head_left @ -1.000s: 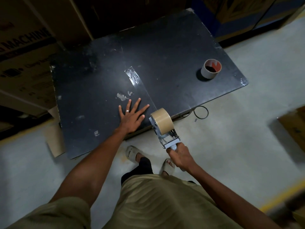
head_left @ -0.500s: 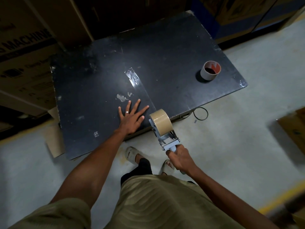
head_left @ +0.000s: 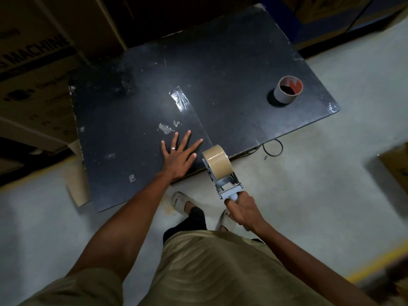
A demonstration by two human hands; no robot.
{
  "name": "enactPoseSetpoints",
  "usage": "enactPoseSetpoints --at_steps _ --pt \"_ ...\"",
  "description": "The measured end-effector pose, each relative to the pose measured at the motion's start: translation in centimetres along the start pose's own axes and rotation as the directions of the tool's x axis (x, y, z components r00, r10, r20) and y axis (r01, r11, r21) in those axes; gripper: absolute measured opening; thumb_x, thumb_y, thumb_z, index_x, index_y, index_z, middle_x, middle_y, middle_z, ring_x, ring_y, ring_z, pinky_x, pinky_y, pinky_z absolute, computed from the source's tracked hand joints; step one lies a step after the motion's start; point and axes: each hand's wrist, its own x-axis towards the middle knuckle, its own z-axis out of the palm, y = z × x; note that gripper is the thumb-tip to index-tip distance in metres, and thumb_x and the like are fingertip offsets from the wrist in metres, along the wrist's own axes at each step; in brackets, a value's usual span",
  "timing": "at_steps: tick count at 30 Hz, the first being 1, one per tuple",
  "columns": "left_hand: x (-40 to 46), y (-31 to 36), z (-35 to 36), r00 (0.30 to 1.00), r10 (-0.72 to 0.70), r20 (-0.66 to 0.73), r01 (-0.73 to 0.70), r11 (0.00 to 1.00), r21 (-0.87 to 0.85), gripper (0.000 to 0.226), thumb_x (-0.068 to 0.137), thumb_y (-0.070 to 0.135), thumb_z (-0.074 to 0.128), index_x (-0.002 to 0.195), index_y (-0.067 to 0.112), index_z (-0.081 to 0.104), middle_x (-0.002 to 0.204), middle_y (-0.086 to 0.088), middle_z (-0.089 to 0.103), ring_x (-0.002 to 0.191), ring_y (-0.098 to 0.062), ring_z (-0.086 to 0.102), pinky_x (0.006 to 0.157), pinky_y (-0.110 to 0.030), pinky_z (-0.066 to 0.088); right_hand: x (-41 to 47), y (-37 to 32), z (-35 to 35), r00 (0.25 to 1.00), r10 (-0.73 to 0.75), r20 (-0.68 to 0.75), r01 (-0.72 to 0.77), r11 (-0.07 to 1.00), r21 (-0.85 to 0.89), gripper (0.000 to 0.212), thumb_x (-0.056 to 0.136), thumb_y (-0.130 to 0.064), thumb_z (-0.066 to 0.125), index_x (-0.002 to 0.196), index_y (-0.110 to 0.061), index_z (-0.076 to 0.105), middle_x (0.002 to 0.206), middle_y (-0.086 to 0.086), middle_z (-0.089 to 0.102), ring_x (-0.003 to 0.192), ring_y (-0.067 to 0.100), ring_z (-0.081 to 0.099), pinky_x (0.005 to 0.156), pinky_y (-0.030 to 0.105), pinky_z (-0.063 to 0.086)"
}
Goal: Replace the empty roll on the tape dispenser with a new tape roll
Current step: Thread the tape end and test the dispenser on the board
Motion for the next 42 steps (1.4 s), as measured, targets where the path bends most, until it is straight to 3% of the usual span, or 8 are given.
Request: enactPoseSetpoints --at_steps 8,13,14,16,18,23,29,42 --pt "0.0 0.1 -0.1 1.000 -0.004 0.008 0.004 1.000 0.006 0.050 0.104 0.051 0.024 0.148 0.060 0.002 0.165 0.014 -0.015 0.152 -0.028 -0.016 0.111 -0.070 -0.012 -0.1 0.3 0.0 0.999 -0.030 0.014 0.030 1.000 -0.010 0.020 0.081 -0.035 0.052 0.080 -0.015 0.057 0.074 0.010 0.068 0.064 0.021 0.064 0.051 0.020 0.041" --pt "0.1 0.0 0.1 1.000 -0.010 0.010 0.010 1.000 0.019 0.050 0.103 0.052 0.022 0.148 0.061 0.001 0.165 0.015 -0.015 0.152 -0.029 -0.014 0.111 -0.071 -0.010 0.3 1.3 0.4 0.997 0.034 0.072 -0.035 0.999 0.012 0.016 0.094 -0.025 0.058 0.080 -0.016 0.058 0.071 0.004 0.062 0.058 0.014 0.056 0.050 0.020 0.040" --pt "0.1 0.0 0.1 1.000 -0.013 0.006 0.013 1.000 0.015 0.050 0.103 0.052 0.022 0.147 0.061 0.001 0.165 0.016 -0.015 0.152 -0.028 -0.014 0.112 -0.071 -0.010 0.0 2.5 0.5 0.990 0.086 0.116 -0.087 0.996 0.006 0.021 0.095 -0.034 0.055 0.082 -0.017 0.059 0.073 0.004 0.063 0.060 0.016 0.058 0.052 0.025 0.044" --pt "0.0 0.1 0.1 1.000 -0.009 -0.001 0.009 1.000 0.011 0.050 0.103 0.052 0.022 0.147 0.061 0.003 0.165 0.016 -0.014 0.152 -0.028 -0.013 0.112 -0.071 -0.010 -0.8 5.8 0.9 0.975 0.151 0.163 -0.133 0.984 -0.118 0.055 0.087 -0.061 0.036 0.090 -0.014 0.065 0.087 0.010 0.068 0.078 0.027 0.066 0.067 0.035 0.053" --pt "0.0 0.0 0.3 1.000 -0.020 -0.006 0.020 1.000 0.011 0.050 0.102 0.052 0.022 0.148 0.061 0.004 0.165 0.016 -0.013 0.152 -0.027 -0.013 0.112 -0.071 -0.010 -1.2 9.0 1.1 0.966 0.196 0.168 -0.158 0.964 -0.216 0.077 0.077 -0.064 0.020 0.097 -0.009 0.070 0.100 0.017 0.072 0.096 0.034 0.068 0.075 0.035 0.048" --pt "0.0 0.2 0.4 0.999 -0.024 -0.025 0.025 0.999 0.032 0.050 0.102 0.051 0.023 0.148 0.060 0.004 0.165 0.015 -0.011 0.152 -0.028 -0.012 0.112 -0.070 -0.010 -0.7 8.2 1.3 0.976 0.217 0.023 -0.217 0.976 -0.026 0.027 0.081 -0.040 0.050 0.062 -0.022 0.055 0.059 -0.001 0.058 0.053 0.022 0.056 0.053 0.036 0.045" --pt "-0.1 0.1 0.2 1.000 -0.008 -0.009 0.008 1.000 0.018 0.050 0.103 0.051 0.022 0.149 0.059 0.004 0.165 0.014 -0.013 0.152 -0.028 -0.014 0.112 -0.071 -0.009 -0.2 6.6 1.4 0.981 0.188 0.039 -0.190 0.981 0.042 0.027 0.093 -0.024 0.061 0.067 -0.018 0.057 0.057 -0.005 0.056 0.047 0.009 0.049 0.048 0.027 0.038" --pt "0.0 0.1 0.1 1.000 -0.008 0.005 0.008 1.000 0.008 0.050 0.103 0.051 0.023 0.149 0.059 0.004 0.165 0.014 -0.016 0.152 -0.028 -0.016 0.112 -0.071 -0.011 -1.2 3.0 -0.2 0.967 0.248 0.061 -0.255 0.952 0.170 0.024 0.095 -0.024 0.057 0.078 -0.009 0.062 0.061 0.006 0.058 0.046 0.016 0.049 0.040 0.025 0.037"
